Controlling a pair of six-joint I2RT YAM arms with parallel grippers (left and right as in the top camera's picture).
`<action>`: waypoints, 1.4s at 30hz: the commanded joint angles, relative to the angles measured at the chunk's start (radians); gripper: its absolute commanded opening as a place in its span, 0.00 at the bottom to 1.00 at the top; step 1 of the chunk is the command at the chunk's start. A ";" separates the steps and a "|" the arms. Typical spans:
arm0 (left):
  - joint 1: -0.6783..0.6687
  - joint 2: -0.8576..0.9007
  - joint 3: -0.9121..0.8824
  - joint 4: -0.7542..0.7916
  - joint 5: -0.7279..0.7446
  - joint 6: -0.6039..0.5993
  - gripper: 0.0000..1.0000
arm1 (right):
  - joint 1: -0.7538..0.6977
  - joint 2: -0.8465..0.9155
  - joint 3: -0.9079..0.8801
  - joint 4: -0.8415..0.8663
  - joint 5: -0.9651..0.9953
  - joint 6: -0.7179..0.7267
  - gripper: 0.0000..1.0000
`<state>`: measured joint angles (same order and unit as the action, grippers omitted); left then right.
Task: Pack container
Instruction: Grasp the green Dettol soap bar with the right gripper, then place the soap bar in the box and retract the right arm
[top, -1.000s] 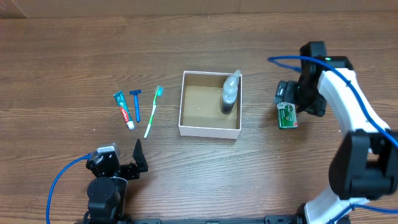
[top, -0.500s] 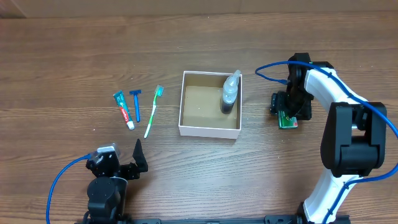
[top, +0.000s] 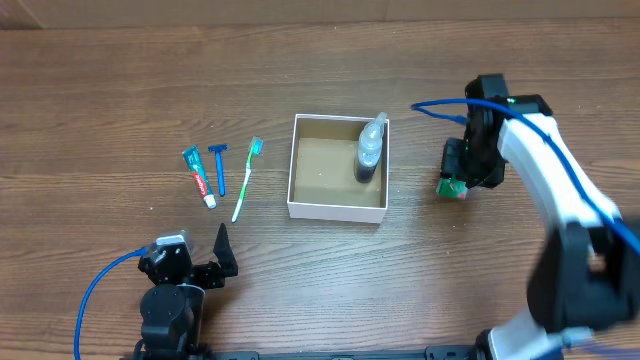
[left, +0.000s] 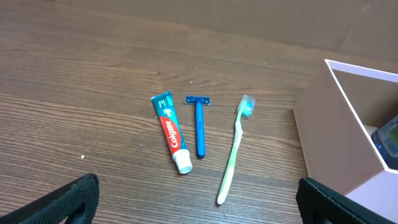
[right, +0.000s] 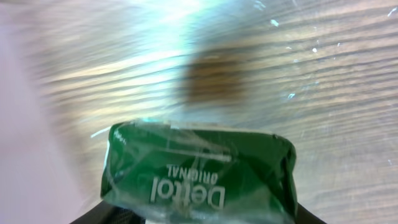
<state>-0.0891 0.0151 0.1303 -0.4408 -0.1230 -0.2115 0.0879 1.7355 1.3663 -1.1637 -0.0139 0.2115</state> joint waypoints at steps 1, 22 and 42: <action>0.008 -0.010 -0.004 0.001 0.012 -0.021 1.00 | 0.134 -0.217 0.019 -0.023 -0.033 0.053 0.52; 0.008 -0.010 -0.004 0.001 0.012 -0.021 1.00 | 0.610 -0.065 0.018 0.376 0.053 0.099 0.61; 0.008 -0.010 -0.004 0.042 0.012 -0.021 1.00 | 0.184 -0.540 0.118 -0.036 -0.020 0.215 1.00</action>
<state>-0.0891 0.0151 0.1299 -0.4152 -0.1192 -0.2115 0.4633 1.2194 1.4776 -1.1687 0.0040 0.3882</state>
